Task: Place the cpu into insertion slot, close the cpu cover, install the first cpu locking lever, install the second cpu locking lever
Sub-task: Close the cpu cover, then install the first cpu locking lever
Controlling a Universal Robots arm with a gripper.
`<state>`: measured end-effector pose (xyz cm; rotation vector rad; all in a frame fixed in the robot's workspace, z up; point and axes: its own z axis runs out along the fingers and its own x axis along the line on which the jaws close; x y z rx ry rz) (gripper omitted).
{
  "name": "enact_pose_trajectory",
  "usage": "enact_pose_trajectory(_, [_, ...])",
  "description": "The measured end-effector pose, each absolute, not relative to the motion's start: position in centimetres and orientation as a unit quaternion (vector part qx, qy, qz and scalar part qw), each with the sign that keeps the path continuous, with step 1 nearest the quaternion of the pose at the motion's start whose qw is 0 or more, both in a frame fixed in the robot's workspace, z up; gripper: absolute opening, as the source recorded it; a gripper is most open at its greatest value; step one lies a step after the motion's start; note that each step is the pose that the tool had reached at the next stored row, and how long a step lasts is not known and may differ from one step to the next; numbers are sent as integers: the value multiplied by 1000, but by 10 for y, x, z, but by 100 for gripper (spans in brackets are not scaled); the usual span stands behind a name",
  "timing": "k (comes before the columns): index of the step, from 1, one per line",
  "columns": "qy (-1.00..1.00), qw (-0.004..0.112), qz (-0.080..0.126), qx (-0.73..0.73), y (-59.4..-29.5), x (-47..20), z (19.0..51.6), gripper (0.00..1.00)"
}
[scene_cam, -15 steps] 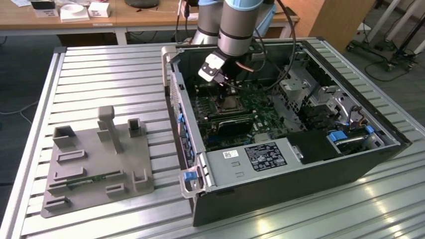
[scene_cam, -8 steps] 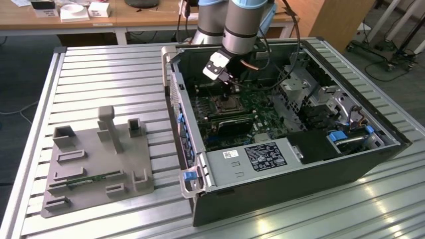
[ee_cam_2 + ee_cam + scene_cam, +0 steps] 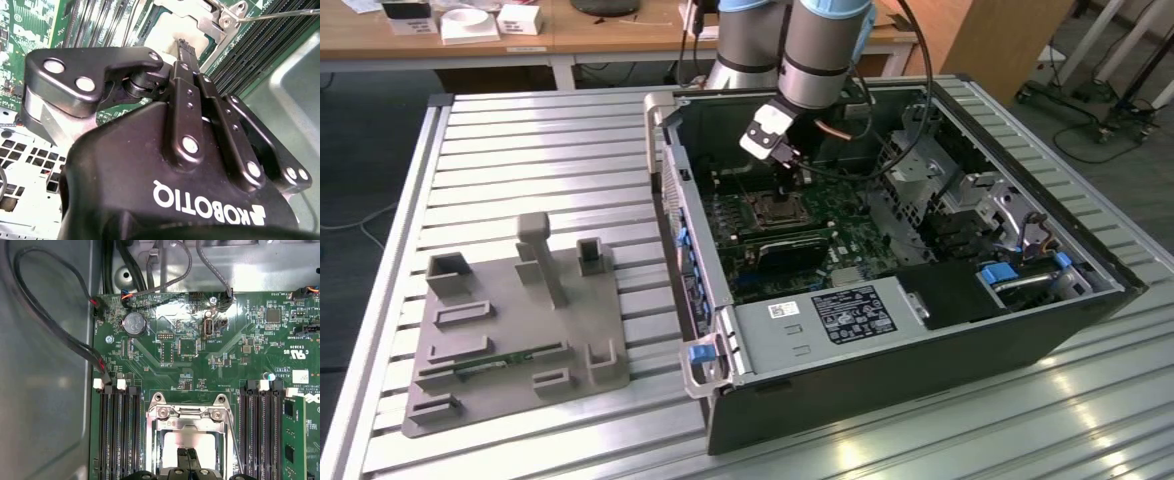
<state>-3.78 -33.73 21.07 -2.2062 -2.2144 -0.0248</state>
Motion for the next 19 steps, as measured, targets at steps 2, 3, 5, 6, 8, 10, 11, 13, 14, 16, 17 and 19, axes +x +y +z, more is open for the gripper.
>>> enact_pose_trajectory(2, [-708,8,-8,-706,-337,-37,211,10])
enact_pose_trajectory(3, [-708,8,-8,-706,-337,-35,211,10])
enact_pose_trajectory(5, [-708,8,-8,-706,-337,-35,211,10])
enact_pose_trajectory(6, [-708,8,-8,-706,-337,-35,211,10])
enact_pose_trajectory(8, [-708,8,-8,-706,-337,-33,211,10])
enact_pose_trajectory(10, [-708,8,-8,-706,-337,-30,211,10])
enact_pose_trajectory(11, [-708,8,-8,-706,-337,-30,211,10])
enact_pose_trajectory(13, [-708,8,-8,-706,-337,-30,211,10])
enact_pose_trajectory(14, [-708,8,-8,-706,-337,-30,211,10])
enact_pose_trajectory(16, [-708,8,-8,-706,-337,-30,211,10])
enact_pose_trajectory(17, [-708,8,-8,-706,-337,-30,211,10])
enact_pose_trajectory(19, [-708,8,-8,-706,-337,-30,211,10])
